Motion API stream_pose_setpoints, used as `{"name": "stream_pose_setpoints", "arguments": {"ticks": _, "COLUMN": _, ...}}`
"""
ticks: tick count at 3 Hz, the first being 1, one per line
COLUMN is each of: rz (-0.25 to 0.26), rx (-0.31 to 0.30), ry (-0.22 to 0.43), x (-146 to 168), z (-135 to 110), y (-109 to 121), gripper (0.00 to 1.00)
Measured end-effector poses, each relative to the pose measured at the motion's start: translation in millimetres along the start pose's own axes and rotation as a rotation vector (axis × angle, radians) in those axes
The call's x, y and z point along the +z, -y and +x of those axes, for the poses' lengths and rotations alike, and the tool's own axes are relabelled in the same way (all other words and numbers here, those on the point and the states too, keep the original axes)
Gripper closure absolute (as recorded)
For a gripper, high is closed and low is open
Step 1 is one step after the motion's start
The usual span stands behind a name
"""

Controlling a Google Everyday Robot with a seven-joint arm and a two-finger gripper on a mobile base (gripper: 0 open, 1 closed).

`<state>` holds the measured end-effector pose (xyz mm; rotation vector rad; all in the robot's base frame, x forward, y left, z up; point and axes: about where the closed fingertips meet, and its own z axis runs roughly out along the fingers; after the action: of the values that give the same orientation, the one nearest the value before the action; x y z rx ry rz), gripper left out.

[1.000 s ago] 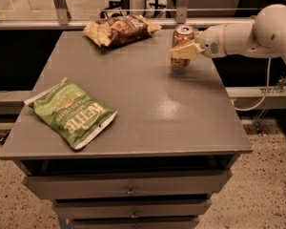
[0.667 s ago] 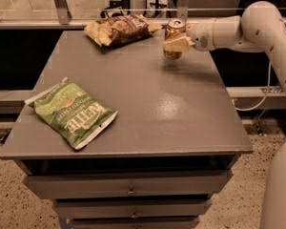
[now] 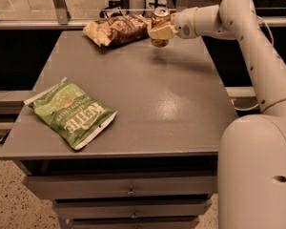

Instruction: Move orange can near brown chip bag

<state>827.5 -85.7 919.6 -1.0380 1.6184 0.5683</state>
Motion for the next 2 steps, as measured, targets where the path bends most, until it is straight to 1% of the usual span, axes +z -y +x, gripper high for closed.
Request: {"name": "stream_pose_setpoints", "arguments": {"ticks": 2, "rz": -0.006, "rx": 0.035, "ry": -0.037, "x": 39.8, "z": -4.2, "y": -0.5, "gripper": 1.00}}
